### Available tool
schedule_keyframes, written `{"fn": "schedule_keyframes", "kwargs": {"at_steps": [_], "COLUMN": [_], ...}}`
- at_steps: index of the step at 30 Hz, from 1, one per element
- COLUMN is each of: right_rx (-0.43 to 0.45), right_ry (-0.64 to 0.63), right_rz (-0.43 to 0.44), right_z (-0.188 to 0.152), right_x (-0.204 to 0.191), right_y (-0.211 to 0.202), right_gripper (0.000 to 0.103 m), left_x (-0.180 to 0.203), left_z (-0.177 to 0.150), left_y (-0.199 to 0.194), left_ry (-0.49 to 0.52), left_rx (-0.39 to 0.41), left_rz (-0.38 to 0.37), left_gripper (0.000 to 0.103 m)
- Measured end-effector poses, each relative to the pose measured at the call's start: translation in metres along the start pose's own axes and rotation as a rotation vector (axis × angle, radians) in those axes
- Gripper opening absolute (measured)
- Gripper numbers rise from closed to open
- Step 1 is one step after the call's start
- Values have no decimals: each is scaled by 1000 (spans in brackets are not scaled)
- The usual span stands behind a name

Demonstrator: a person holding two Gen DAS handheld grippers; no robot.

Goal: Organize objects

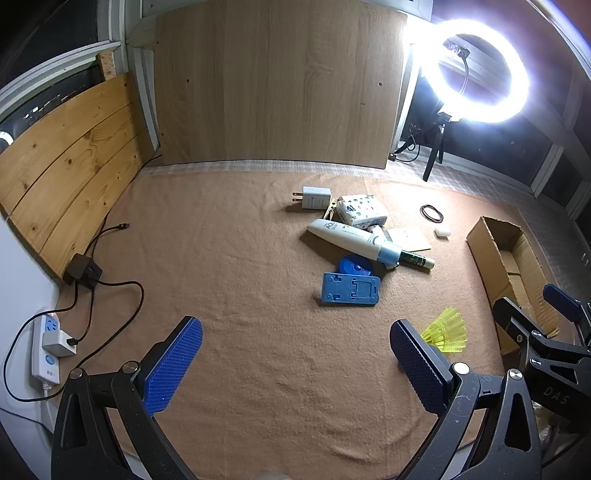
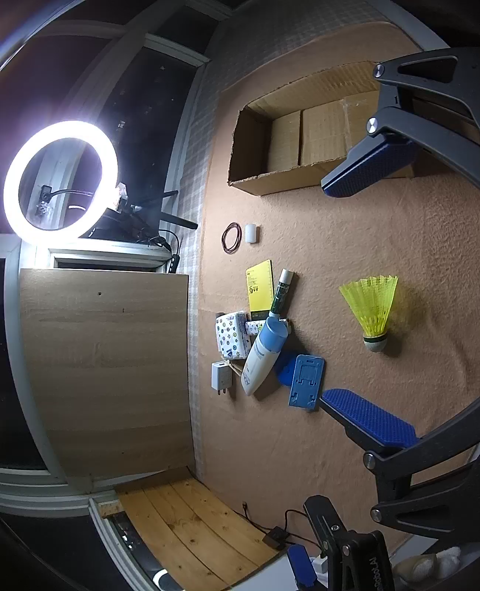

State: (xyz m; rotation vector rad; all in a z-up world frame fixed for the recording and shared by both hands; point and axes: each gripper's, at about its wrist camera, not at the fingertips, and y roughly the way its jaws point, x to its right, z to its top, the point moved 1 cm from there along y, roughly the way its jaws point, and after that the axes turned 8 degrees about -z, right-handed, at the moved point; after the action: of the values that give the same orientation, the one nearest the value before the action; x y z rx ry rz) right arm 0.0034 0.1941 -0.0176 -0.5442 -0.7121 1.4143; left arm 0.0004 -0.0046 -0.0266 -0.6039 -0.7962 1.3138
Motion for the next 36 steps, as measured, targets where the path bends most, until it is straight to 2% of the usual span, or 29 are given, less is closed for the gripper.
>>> {"fn": "schedule_keyframes", "kwargs": {"at_steps": [36], "right_rx": [-22], "right_ry": [12], "right_rz": [-10], "right_z": [-3], "right_x": [5], "right_y": [10], "right_gripper": [102], "left_x": [6], "left_z": [-2], "left_y": [15], "left_ry": [12], "left_rx": [-28], "left_rz": [-19], "left_gripper": [103]}}
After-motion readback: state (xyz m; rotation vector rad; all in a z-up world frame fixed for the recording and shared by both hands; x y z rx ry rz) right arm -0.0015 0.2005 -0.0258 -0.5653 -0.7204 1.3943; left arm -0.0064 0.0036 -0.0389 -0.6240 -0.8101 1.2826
